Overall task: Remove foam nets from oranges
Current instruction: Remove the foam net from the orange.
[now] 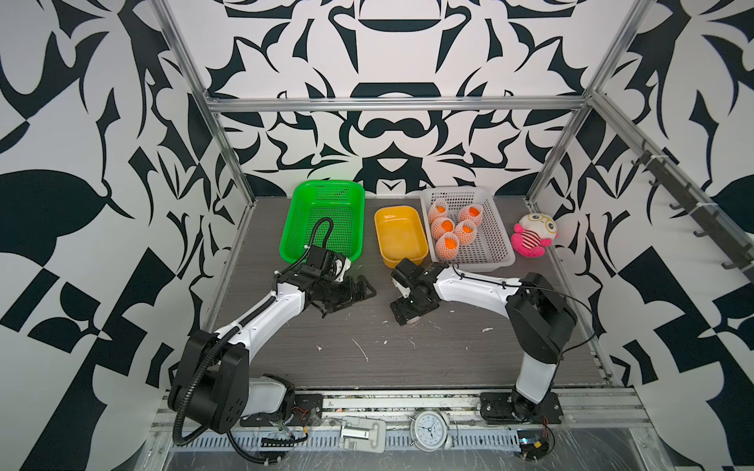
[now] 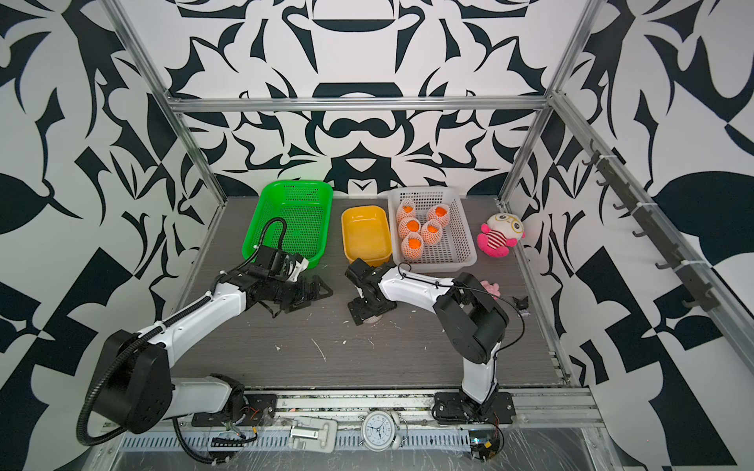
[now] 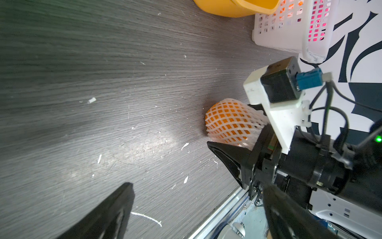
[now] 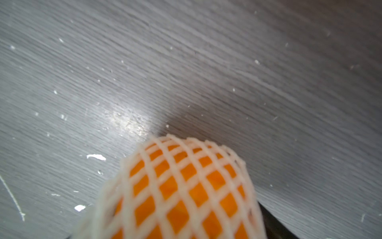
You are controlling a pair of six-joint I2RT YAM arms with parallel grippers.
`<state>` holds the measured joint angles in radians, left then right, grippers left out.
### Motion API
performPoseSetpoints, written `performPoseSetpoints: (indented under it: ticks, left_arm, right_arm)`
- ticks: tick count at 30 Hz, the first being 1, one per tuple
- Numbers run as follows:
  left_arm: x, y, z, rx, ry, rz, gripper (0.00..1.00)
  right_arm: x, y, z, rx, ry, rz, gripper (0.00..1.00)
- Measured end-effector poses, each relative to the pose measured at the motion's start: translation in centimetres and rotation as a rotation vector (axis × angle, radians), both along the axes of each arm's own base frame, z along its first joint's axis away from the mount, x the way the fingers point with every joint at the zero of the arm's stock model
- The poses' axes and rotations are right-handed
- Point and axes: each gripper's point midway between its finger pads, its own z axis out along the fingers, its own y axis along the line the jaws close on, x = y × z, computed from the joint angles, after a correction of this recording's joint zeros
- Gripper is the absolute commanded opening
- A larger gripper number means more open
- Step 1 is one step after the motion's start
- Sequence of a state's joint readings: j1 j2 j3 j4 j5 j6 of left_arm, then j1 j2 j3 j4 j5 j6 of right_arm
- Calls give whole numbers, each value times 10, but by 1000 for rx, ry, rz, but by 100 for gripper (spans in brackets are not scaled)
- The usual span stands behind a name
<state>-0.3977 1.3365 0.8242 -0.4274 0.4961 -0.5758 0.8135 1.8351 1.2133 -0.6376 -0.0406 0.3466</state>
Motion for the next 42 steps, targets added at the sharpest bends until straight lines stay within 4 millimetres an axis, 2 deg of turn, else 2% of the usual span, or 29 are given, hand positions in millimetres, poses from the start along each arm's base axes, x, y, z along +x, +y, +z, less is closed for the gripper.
performPoseSetpoints:
  ticks: [3,22,25,34,38,42]
  left_arm:
    - [0,0,0,-1,0,-1,99]
    - [0,-1,-6,-6,4,-3,99]
    - [-1,-2,-5,-8,5,-8,99]
    - [-14,-19,-1,-35,-11,-112,99]
    - [-24,-32,8,-71,-53,-212,99]
    - [-31,-43,15,-98,-90,-292,98]
  right_arm:
    - [1,1,1,1,-3,10,99]
    - [-8,-4,25,22,-3,29,99]
    - [-9,-5,35,33,-18,35,99]
    - [-9,-7,84,170,-108,33,99]
    - [-11,-12,94,273,-140,33,93]
    - [-13,-21,88,359,-168,29,86]
